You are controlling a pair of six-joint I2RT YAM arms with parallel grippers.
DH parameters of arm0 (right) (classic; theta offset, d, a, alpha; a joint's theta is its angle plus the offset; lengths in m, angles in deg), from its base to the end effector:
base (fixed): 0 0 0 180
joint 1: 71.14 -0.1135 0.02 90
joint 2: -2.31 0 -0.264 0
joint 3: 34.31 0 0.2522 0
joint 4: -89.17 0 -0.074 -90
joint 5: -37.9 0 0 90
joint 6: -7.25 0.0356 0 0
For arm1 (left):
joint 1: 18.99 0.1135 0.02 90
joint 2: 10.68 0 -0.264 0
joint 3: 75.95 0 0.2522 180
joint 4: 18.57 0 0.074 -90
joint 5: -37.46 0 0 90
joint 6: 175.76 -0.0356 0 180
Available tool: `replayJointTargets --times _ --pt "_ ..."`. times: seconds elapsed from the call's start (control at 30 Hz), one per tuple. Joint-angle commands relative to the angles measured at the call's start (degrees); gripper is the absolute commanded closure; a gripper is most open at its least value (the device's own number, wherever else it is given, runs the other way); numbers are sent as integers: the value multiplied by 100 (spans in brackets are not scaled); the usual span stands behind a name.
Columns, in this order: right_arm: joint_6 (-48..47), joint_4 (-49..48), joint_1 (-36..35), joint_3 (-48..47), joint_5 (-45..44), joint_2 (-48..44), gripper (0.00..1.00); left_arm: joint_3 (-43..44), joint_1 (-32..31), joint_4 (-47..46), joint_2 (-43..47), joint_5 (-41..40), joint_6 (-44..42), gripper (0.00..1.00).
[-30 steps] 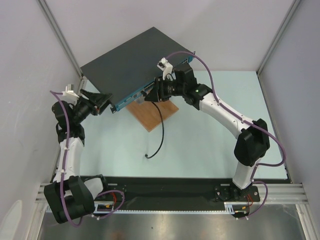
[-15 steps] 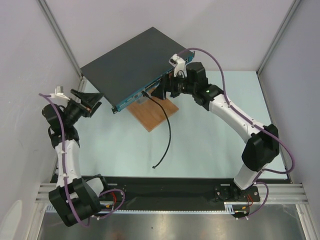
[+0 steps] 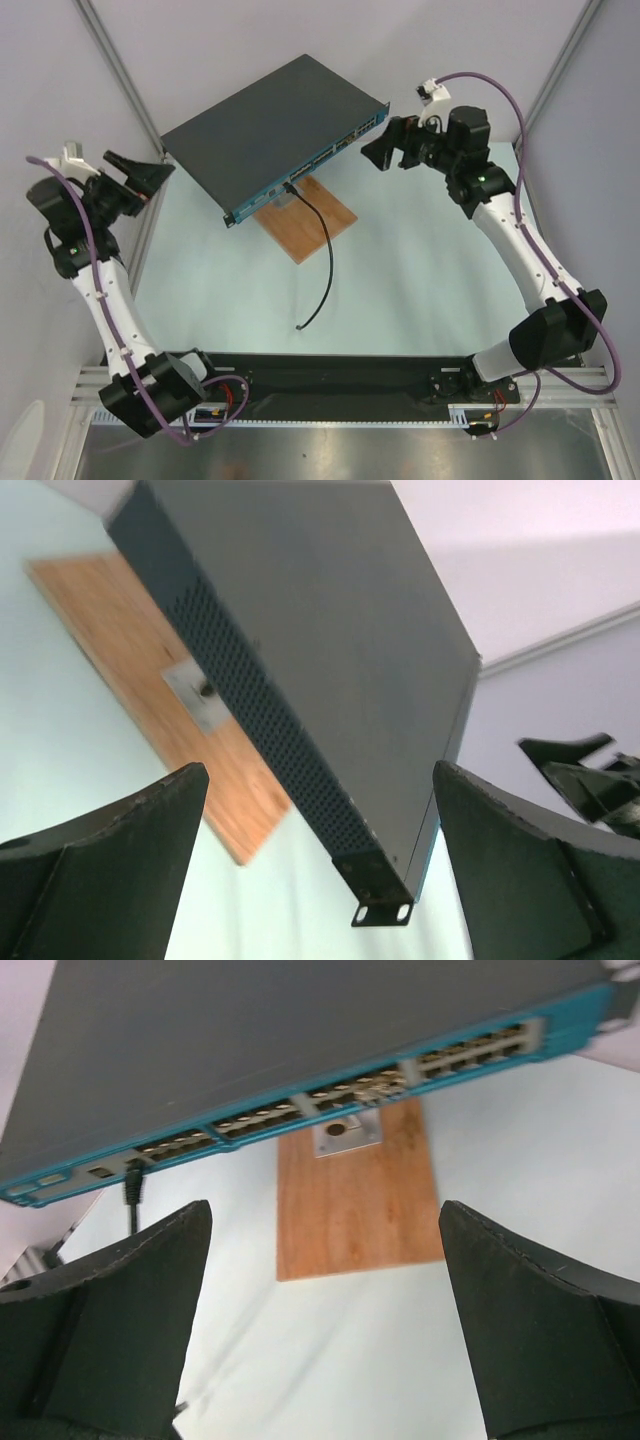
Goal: Insert the plug into the switch port
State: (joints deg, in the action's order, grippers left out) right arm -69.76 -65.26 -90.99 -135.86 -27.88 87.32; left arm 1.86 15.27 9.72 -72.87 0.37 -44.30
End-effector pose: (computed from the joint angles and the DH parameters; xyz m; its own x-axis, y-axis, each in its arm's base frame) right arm 0.3186 0.1305 0.4316 -0.2991 0.1100 -0.9479 -0.6399 0.7138 0.2847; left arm 0.2084 0.1076 0.3940 -0.3370 -0.7126 -0.6153 0.1076 0.6201 -0.7771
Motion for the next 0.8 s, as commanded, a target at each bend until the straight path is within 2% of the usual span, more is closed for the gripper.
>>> replayJointTargets --times 0.0,0.1,0.17,0.33,0.53,0.63,0.77 --pt "-183 93 377 148 38 -344 0 1088 11 1201 -152 -630 -1191 0" --pt "-227 198 648 297 99 -555 0 1713 -348 1596 -275 -1218 -1665 0" --pt "-184 286 772 411 143 -687 0 2057 -910 1816 -293 -1562 -2087 0" --pt "-122 427 1124 657 372 -916 0 2208 -2201 1905 -285 -2362 -2728 0" --pt "-166 480 1203 1070 565 -1311 0 2463 -3344 2362 -346 -3250 -3529 0" --pt "-148 445 1203 1202 548 -1496 0 2454 -3733 2458 -320 -3699 -3767 0" --pt "-148 427 1203 1282 557 -1646 0 2393 -3804 2441 -232 -3814 -3811 0"
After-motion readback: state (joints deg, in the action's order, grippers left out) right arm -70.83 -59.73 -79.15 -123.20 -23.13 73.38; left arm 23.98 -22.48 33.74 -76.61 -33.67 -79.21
